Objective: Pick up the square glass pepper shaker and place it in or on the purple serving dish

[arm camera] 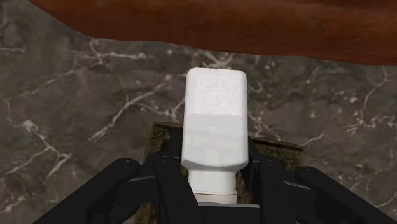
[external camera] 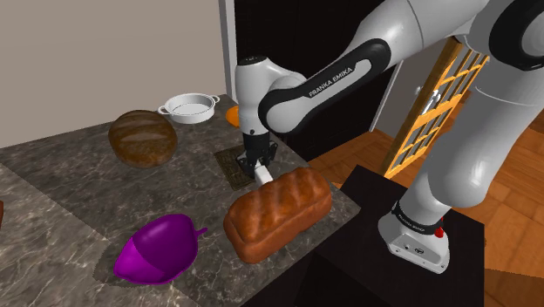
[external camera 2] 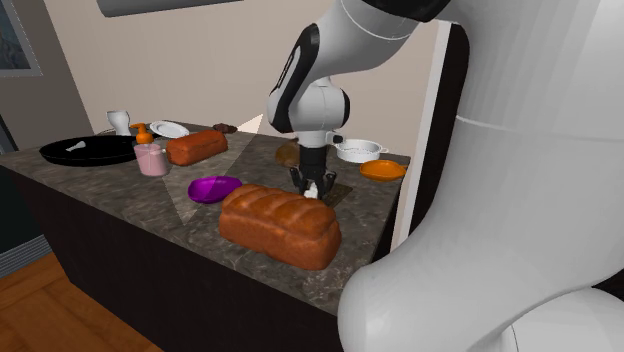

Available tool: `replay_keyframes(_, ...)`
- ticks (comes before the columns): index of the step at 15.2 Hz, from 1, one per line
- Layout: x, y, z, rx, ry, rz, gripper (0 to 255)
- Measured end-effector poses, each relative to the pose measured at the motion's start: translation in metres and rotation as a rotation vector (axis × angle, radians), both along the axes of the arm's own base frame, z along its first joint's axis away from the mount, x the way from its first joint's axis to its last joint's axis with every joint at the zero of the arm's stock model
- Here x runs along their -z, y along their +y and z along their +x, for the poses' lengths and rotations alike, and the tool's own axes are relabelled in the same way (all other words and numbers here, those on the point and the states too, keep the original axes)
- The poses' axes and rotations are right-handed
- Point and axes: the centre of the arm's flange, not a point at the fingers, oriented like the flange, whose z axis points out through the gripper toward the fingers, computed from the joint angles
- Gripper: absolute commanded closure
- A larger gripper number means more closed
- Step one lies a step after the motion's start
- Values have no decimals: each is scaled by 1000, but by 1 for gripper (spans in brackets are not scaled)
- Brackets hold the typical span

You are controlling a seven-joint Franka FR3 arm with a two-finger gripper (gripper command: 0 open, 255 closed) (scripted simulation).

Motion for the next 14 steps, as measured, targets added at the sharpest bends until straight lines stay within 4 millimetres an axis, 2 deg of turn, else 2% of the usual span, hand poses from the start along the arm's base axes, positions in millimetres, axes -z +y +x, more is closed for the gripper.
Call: replay_keyframes(14, -73, -1, -1, 0, 0, 0, 255)
